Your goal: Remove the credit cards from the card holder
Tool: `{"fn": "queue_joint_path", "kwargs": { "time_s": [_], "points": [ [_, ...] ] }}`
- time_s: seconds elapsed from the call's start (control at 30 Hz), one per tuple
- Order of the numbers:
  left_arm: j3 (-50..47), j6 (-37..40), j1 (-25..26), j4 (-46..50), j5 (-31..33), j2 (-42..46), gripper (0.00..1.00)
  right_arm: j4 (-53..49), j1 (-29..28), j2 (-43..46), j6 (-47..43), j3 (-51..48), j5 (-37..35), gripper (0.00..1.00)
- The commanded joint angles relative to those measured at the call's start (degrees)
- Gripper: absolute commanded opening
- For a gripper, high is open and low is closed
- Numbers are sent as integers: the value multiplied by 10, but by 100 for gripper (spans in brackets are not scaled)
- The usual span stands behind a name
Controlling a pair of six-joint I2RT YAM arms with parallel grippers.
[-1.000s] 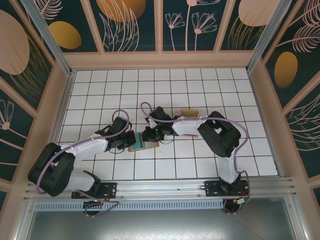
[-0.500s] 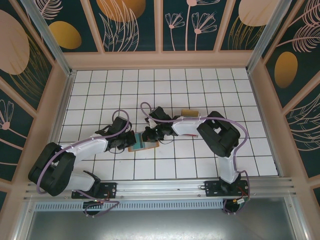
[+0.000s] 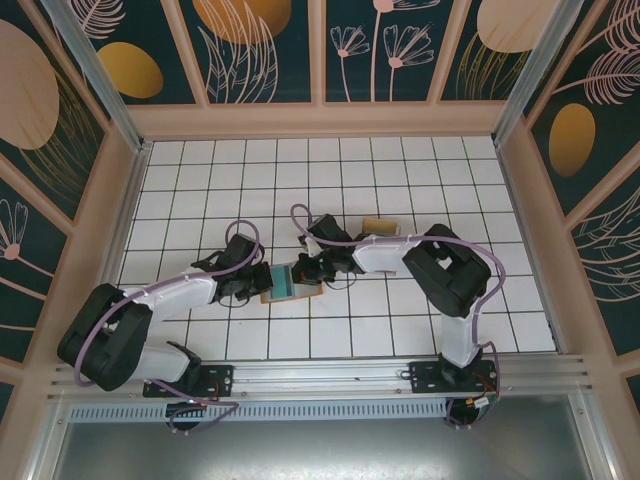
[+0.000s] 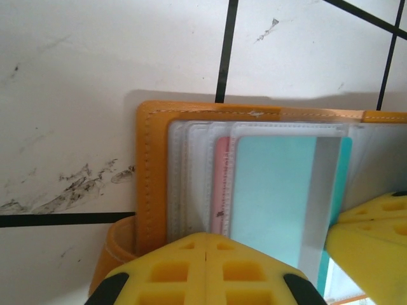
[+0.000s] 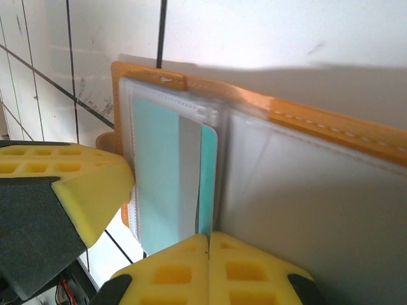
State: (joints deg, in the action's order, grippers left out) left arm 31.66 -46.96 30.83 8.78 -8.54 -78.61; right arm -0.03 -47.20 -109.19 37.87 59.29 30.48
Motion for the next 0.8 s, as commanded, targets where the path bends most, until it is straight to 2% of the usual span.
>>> {"fn": "queue_joint_path", "kwargs": {
  "time_s": [0.0, 0.33, 0.47, 0.77],
  "points": [
    [-3, 3, -2, 24, 14, -9, 0, -9, 11, 27, -11, -10, -3, 0],
    [2, 6, -2, 25, 7, -4, 0, -5, 6, 14, -8, 3, 6, 0],
    [14, 12, -2, 24, 1, 5, 10, -9, -1, 6, -9, 15, 6, 0],
    [6, 14, -2, 3, -19, -3, 19, -5, -8, 1, -3, 18, 5, 7]
  ]
}}
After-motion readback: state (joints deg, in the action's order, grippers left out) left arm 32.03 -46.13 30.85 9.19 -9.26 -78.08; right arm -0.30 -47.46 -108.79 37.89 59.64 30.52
